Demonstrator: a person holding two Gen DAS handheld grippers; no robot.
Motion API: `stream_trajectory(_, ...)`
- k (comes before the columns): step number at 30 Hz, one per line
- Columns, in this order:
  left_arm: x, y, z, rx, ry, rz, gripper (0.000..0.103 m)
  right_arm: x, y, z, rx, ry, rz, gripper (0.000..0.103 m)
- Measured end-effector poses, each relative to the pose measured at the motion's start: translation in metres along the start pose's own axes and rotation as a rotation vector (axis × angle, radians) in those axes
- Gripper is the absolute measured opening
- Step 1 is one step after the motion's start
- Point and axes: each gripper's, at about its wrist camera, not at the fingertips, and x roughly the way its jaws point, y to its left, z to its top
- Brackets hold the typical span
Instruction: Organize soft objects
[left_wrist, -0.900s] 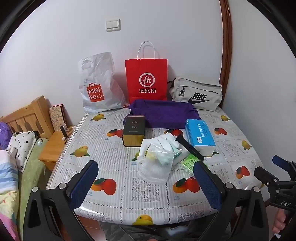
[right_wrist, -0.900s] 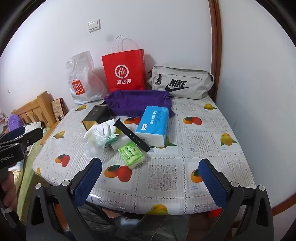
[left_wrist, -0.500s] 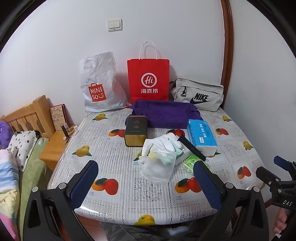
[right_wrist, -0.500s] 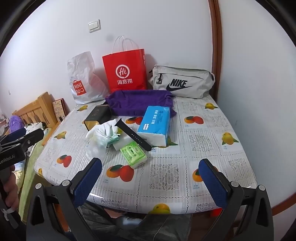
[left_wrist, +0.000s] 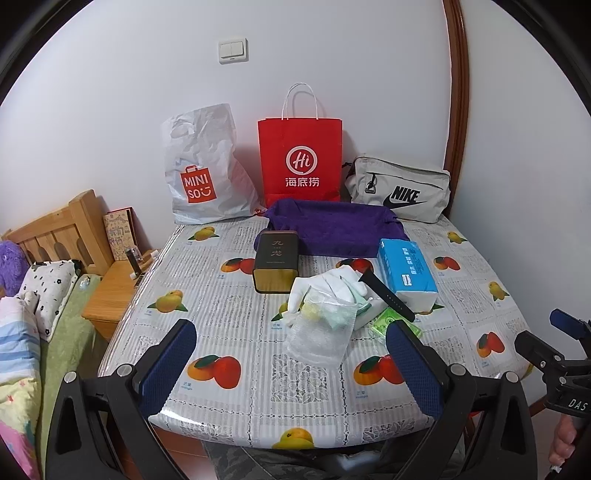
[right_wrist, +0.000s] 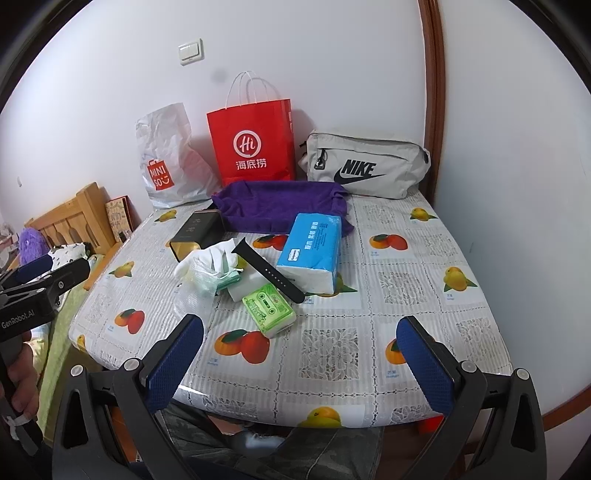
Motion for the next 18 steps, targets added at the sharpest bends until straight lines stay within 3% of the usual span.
stream_trajectory(18,-0.0031,0.0055,0.0029,-0.007,-0.004,0.012,0.103,-0.0011,0.0031,0.0002,-0.008,-0.005,-0.001,0.103)
